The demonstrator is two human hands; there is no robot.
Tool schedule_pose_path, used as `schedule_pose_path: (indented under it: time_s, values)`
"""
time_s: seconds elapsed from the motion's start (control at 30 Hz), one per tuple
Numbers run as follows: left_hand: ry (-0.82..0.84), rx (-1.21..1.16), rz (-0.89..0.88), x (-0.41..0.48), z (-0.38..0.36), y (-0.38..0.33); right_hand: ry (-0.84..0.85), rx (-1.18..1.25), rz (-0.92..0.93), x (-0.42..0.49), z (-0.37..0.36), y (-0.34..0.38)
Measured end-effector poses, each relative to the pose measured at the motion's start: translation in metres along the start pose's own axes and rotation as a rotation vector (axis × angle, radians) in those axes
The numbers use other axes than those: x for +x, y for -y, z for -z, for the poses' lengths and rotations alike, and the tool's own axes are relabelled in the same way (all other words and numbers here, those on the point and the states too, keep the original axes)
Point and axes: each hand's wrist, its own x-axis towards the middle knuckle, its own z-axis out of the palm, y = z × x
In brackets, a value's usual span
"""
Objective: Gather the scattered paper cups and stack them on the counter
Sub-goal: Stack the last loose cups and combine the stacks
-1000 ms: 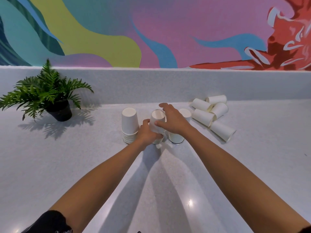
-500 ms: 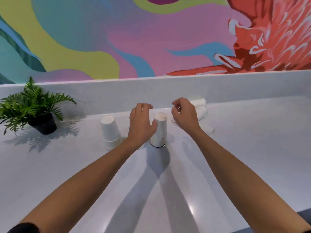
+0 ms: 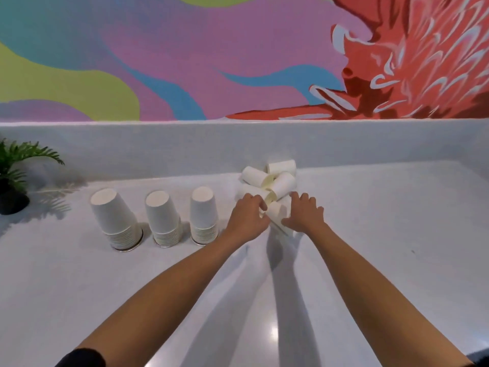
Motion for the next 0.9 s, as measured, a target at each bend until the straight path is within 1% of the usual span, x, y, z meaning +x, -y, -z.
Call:
schedule_pose_path:
  time_s: [0.1, 0.23, 0.33, 0.43, 0.5, 0.6, 0.7, 0.8, 0.83, 0.9]
  values:
    - [0.038, -0.13, 0.177, 0.009, -0.014, 0.005, 0.093, 0.028, 0.02, 0.009, -0.01, -0.008]
    - [0.077, -0.234, 0.304, 0.018, -0.017, 0.013, 0.184, 0.154, 0.044, 0.016, -0.021, -0.011]
    - [0.125, -0.395, 0.463, 0.025, -0.021, 0.016, 0.306, 0.392, 0.083, 0.02, -0.02, -0.009]
    - [0.168, -0.601, 0.686, 0.028, -0.023, 0.017, 0.483, 0.693, 0.053, 0.023, -0.015, -0.008]
    - [0.238, -0.737, 0.785, 0.027, -0.022, 0.013, 0.528, 0.823, 0.076, 0.025, -0.01, -0.004]
    - [0.33, -0.871, 0.852, 0.031, -0.021, 0.006, 0.49, 0.844, 0.188, 0.027, -0.001, 0.005]
    - [0.348, -1.061, 0.865, 0.037, -0.022, 0.0, 0.455, 0.865, 0.269, 0.029, 0.006, 0.014]
    - [0.244, -1.153, 0.872, 0.04, -0.022, 0.005, 0.475, 0.88, 0.291, 0.035, 0.018, 0.013]
    - [0.197, -1.163, 0.878, 0.04, -0.022, 0.011, 0.448, 0.909, 0.273, 0.039, 0.022, 0.013]
    - [0.117, -1.137, 0.891, 0.039, -0.024, 0.022, 0.297, 0.995, 0.185, 0.049, 0.027, 0.012]
